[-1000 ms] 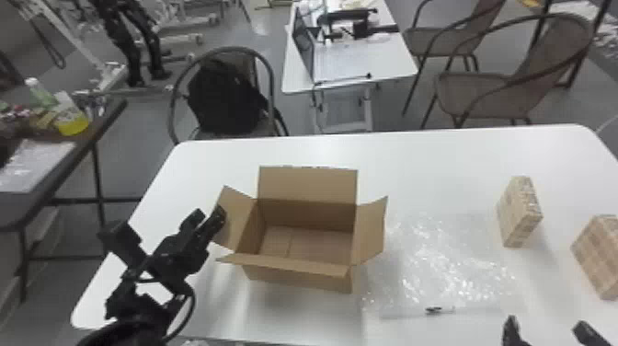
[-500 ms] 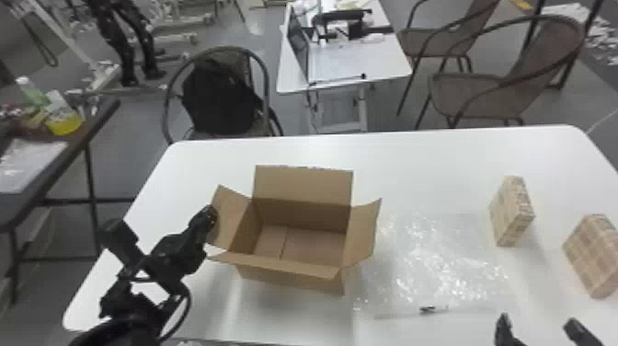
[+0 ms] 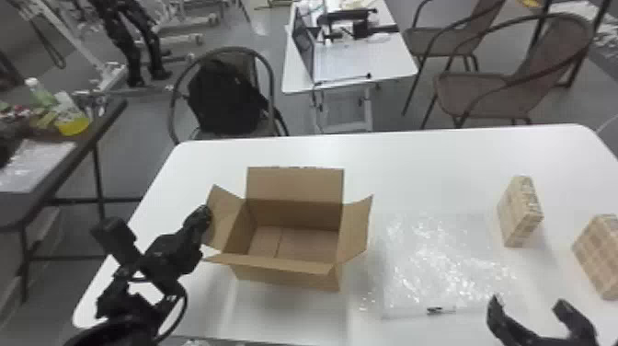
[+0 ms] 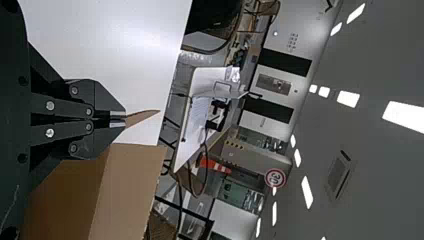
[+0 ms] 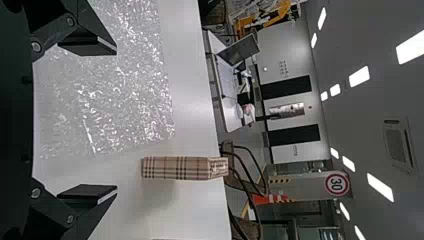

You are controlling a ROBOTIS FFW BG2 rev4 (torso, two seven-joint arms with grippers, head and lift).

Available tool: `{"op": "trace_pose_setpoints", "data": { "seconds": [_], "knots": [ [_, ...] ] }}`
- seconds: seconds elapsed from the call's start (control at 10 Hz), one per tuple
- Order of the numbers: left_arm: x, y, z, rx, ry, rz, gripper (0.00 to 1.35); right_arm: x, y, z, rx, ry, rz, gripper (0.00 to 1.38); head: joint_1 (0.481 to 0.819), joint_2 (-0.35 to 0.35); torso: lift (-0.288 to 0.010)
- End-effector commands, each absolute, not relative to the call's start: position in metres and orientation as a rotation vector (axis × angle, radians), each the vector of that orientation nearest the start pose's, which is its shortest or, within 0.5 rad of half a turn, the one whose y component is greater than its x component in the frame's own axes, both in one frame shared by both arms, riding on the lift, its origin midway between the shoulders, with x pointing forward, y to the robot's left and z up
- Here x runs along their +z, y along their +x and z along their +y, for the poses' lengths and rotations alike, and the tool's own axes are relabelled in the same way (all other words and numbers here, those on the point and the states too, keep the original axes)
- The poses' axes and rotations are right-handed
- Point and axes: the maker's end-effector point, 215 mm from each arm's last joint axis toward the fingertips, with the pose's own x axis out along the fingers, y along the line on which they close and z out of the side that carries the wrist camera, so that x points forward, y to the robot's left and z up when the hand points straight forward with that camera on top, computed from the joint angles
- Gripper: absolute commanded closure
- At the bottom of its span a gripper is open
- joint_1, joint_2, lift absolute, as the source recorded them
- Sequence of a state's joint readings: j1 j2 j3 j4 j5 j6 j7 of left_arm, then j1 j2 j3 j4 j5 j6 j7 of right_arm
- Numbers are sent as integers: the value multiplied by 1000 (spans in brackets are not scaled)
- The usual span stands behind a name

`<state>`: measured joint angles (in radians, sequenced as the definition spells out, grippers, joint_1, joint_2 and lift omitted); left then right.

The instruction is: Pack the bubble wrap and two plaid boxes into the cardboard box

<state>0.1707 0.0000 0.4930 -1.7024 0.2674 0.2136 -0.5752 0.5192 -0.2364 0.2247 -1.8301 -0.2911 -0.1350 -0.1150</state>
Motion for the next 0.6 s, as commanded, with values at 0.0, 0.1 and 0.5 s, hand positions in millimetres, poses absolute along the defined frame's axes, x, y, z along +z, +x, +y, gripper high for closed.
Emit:
{"op": "trace_pose_setpoints", "data": {
  "seconds": [0.0,0.1,0.5],
  "knots": [
    [-386,495,389,-80,-254,114,1210,-428,427,-156,167,170,234,294,695,247,-87],
    [-384,495,393,-64,-249,109,1210,-421,443,-145,194,163,263,294,695,267,-87],
    [-384,497,393,-46,-220,116,1210,-413,501,-102,246,134,482,288,695,310,-87]
  ]
}}
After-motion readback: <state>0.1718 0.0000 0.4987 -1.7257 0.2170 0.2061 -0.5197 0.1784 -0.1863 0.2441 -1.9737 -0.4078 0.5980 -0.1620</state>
